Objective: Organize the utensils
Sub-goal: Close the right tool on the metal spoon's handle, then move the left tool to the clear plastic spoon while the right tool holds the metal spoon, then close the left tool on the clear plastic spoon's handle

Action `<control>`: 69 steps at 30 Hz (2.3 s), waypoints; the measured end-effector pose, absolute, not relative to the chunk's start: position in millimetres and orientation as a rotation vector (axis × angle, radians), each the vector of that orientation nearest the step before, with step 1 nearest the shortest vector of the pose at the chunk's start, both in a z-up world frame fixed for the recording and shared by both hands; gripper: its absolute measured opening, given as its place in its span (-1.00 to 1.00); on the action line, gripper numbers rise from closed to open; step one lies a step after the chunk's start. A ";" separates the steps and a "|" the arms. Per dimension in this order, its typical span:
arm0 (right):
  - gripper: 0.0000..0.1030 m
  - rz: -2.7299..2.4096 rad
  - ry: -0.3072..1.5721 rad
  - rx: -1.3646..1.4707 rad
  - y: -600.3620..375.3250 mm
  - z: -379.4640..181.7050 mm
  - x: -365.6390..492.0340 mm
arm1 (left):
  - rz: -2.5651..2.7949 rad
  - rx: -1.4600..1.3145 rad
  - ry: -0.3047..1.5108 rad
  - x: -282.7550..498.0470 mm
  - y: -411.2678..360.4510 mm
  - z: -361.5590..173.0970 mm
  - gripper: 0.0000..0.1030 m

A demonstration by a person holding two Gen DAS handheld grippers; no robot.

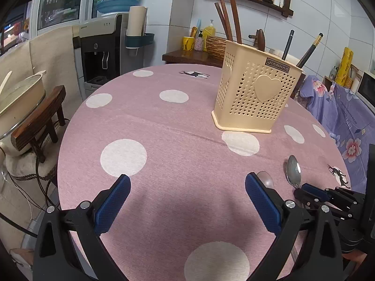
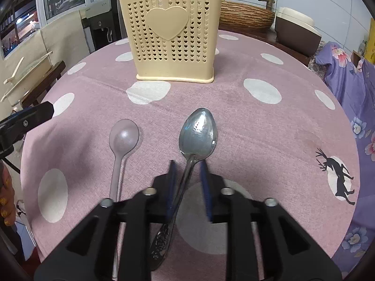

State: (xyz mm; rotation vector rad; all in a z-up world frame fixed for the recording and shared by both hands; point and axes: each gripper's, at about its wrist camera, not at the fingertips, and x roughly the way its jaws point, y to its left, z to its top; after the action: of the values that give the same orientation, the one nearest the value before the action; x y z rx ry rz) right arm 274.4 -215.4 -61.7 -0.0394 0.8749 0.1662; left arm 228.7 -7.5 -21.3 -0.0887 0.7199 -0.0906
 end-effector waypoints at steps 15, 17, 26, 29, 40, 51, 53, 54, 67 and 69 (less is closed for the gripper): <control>-0.09 0.082 0.897 -0.008 -208.0 -62.7 314.9 | -0.090 -0.084 0.726 229.3 -8.8 -23.0 0.89; -0.09 0.078 0.903 -0.006 -207.2 -62.7 318.8 | -0.092 -0.079 0.726 229.0 -10.6 -22.9 0.89; -0.27 0.094 0.891 0.063 -224.0 -58.6 318.3 | -0.172 -0.086 0.761 228.9 -28.5 -25.9 0.85; -0.27 0.077 0.868 0.078 -233.7 -51.9 313.5 | -0.216 -0.087 0.775 229.2 -42.7 -26.5 0.77; -0.27 0.036 0.807 0.082 -251.4 -35.7 293.0 | -0.260 0.093 0.882 234.8 -116.3 -49.7 0.06; -0.26 0.032 0.802 0.089 -257.9 -36.5 288.7 | -0.217 0.074 0.892 250.7 -127.3 -55.2 -0.27; -0.26 0.033 0.802 0.090 -257.0 -36.7 288.9 | -0.221 0.065 0.891 255.0 -126.7 -54.9 -0.30; -0.26 0.033 0.802 0.090 -256.9 -36.8 289.1 | -0.221 0.061 0.890 256.7 -126.2 -54.8 -0.30; -0.27 0.091 0.746 0.143 -261.5 -21.1 286.7 | -0.232 -0.011 0.774 256.3 -109.9 -24.3 -0.31; -0.27 0.105 0.723 0.164 -262.8 -13.6 284.5 | -0.232 -0.026 0.737 254.1 -104.1 -13.7 -0.31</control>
State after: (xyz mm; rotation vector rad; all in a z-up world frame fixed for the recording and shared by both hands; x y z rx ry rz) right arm 284.5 -262.8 -13.6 0.1641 0.7234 0.1049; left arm 254.1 -104.1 -13.7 -0.0257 0.7371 -0.2320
